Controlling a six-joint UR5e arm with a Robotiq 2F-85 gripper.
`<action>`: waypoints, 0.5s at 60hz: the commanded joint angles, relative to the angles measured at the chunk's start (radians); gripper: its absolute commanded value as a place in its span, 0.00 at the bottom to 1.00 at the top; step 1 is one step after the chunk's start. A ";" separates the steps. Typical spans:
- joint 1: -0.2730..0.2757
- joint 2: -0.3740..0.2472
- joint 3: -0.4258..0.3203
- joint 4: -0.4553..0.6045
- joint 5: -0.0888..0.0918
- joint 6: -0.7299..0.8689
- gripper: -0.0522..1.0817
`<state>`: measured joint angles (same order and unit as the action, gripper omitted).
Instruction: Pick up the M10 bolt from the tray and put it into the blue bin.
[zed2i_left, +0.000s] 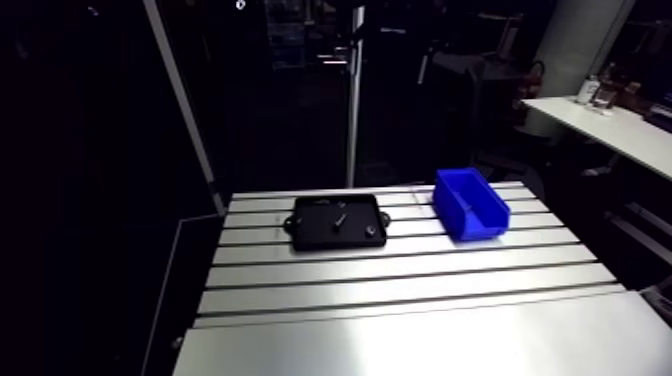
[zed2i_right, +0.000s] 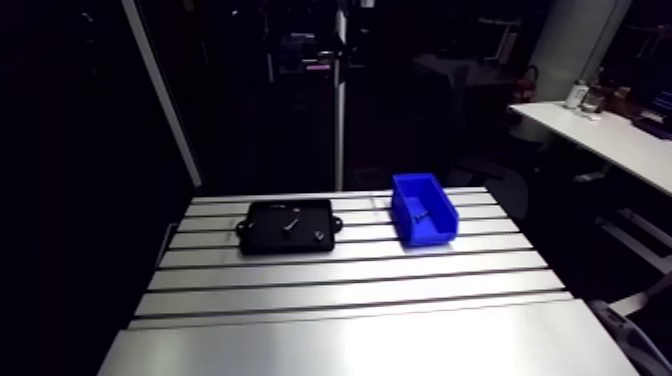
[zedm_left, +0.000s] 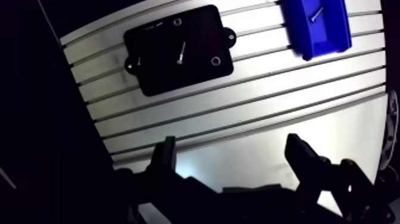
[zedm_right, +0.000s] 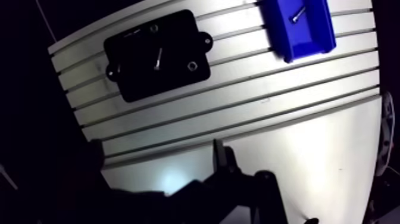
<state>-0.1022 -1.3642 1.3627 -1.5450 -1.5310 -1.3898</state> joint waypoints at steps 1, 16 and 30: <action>0.011 0.039 -0.011 -0.044 0.019 0.098 0.05; 0.034 0.075 -0.009 -0.087 0.021 0.150 0.05; 0.044 0.128 -0.005 -0.142 0.017 0.203 0.05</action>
<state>-0.0649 -1.2786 1.3547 -1.6452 -1.5100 -1.2371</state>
